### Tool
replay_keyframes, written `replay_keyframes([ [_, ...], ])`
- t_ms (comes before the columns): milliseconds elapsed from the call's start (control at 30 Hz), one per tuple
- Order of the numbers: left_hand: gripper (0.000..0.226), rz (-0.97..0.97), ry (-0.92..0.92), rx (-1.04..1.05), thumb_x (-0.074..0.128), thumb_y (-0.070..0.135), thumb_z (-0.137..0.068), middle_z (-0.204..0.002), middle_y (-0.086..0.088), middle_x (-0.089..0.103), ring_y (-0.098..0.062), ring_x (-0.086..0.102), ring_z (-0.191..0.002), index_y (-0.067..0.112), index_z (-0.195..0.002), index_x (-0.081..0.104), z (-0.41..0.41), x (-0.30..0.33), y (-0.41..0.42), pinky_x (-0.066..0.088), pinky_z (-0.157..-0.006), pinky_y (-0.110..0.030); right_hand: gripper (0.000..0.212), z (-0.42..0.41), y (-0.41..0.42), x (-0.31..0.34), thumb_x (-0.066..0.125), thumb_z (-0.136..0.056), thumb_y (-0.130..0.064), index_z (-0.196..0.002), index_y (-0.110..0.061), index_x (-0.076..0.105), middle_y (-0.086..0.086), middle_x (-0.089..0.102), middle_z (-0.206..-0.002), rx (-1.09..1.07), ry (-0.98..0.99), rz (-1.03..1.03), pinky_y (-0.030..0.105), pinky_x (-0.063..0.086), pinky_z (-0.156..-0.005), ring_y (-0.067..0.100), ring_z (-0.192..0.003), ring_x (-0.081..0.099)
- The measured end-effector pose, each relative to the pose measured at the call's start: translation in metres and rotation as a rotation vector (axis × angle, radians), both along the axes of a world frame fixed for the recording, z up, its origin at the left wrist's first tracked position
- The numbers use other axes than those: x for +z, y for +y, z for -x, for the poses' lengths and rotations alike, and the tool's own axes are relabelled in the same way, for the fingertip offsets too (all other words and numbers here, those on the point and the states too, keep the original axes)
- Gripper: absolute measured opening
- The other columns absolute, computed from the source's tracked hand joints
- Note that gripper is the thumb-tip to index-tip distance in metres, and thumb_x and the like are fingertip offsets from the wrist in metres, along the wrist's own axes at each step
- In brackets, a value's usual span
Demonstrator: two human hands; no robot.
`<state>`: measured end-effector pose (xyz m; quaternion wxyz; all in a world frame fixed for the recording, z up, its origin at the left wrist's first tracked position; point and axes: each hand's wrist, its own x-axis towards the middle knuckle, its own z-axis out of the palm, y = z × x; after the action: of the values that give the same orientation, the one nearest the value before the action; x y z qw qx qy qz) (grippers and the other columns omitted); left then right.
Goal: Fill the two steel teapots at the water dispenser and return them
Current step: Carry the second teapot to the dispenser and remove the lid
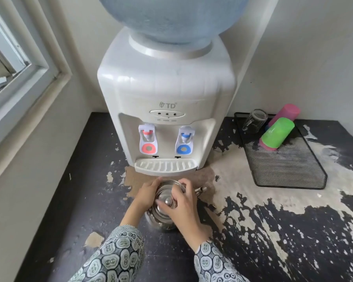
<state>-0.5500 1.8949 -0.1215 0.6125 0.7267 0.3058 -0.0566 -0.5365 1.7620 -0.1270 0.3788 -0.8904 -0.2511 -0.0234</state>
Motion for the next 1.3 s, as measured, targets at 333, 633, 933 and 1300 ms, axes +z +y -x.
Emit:
replay_keyframes([
  [333, 0.021, 0.231, -0.025, -0.025, 0.063, 0.020, -0.086, -0.093, -0.003, 0.073, -0.007, 0.068, -0.078, 0.008, -0.101, 0.071, 0.001, 0.004, 0.003, 0.051, -0.065, -0.010, 0.023, 0.007, 0.005, -0.011, 0.056, -0.081, -0.034, -0.079, -0.012, 0.063, 0.004, 0.060, -0.105, -0.026, -0.119, 0.001, 0.043, 0.049, -0.080, 0.024, -0.096, 0.057],
  [633, 0.020, 0.273, -0.031, -0.025, 0.064, 0.015, -0.086, -0.075, 0.003, 0.073, 0.002, 0.067, -0.060, 0.004, -0.101, 0.070, -0.001, 0.006, 0.002, 0.048, -0.054, -0.008, 0.022, 0.008, 0.005, -0.014, 0.058, -0.083, -0.029, -0.070, -0.011, 0.058, 0.000, 0.062, -0.099, -0.037, -0.137, -0.091, 0.040, 0.046, -0.079, 0.020, -0.098, 0.056],
  [933, 0.006, 0.313, 0.058, -0.052, 0.068, 0.021, -0.082, -0.058, 0.005, 0.072, -0.005, 0.067, -0.052, 0.016, -0.078, 0.070, -0.003, 0.003, 0.007, 0.049, -0.048, -0.012, 0.024, 0.009, 0.006, -0.018, 0.057, -0.082, -0.028, -0.069, -0.008, 0.059, 0.007, 0.061, -0.103, -0.051, -0.177, -0.146, 0.035, 0.043, -0.082, 0.024, -0.097, 0.058],
  [1300, 0.021, 0.245, 0.062, -0.118, 0.067, 0.022, -0.082, -0.088, -0.007, 0.071, -0.019, 0.066, -0.076, 0.013, -0.101, 0.068, -0.007, 0.002, 0.009, 0.055, -0.072, -0.025, 0.049, 0.010, 0.002, -0.023, 0.039, -0.094, -0.040, -0.066, -0.001, 0.053, 0.017, 0.059, -0.094, -0.055, -0.108, -0.442, 0.050, 0.050, -0.082, 0.034, -0.098, 0.059],
])
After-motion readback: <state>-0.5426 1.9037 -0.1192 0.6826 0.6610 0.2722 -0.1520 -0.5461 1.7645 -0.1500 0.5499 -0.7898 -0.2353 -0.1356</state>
